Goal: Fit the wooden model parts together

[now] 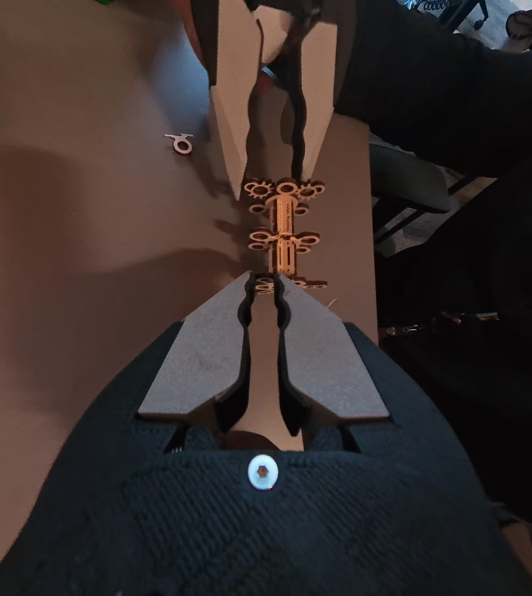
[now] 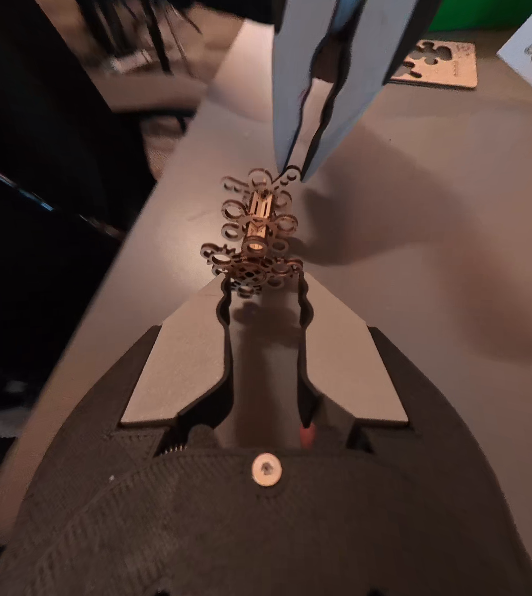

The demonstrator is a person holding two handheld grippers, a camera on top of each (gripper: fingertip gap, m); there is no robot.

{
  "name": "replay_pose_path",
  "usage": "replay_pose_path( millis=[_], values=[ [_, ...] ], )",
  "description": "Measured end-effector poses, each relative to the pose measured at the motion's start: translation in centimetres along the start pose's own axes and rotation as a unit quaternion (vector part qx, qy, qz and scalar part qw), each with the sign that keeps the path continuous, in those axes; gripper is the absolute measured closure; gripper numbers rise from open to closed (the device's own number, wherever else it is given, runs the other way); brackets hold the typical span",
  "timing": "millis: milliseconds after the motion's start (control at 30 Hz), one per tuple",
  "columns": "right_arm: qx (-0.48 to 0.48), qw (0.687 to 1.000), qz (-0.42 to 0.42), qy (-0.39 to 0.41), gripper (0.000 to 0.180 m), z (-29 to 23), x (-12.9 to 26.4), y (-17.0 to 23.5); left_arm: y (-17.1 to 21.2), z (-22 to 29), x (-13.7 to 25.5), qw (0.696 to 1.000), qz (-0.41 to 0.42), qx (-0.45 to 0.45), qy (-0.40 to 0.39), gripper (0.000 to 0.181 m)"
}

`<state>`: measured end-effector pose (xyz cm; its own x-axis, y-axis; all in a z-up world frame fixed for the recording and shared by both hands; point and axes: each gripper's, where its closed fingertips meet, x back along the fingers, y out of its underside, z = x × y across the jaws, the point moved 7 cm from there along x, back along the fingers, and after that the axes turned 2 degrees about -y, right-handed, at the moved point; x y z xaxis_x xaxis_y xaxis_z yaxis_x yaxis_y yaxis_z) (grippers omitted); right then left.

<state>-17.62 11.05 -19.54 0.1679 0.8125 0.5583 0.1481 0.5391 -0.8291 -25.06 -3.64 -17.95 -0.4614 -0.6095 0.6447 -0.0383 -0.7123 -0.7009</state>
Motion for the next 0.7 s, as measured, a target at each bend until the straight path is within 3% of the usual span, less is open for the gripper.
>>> replay_pose_path(
  millis=[300, 633, 700],
  values=[
    [0.106, 0.988, -0.049, 0.103, 0.146, -1.0, -1.1, -0.8, 0.8, -1.1, 0.6, 0.999, 0.02, 0.027, 0.024, 0.172],
    [0.097, 0.987, -0.059, 0.111, 0.147, -1.0, -1.2, -0.7, 1.5, -1.7, 0.0, 0.999, 0.019, 0.037, 0.014, 0.172],
    [0.091, 0.987, -0.069, 0.113, 0.161, -0.9, -1.2, -0.3, 1.4, -1.5, 0.2, 0.999, 0.021, 0.032, 0.012, 0.172]
  ],
)
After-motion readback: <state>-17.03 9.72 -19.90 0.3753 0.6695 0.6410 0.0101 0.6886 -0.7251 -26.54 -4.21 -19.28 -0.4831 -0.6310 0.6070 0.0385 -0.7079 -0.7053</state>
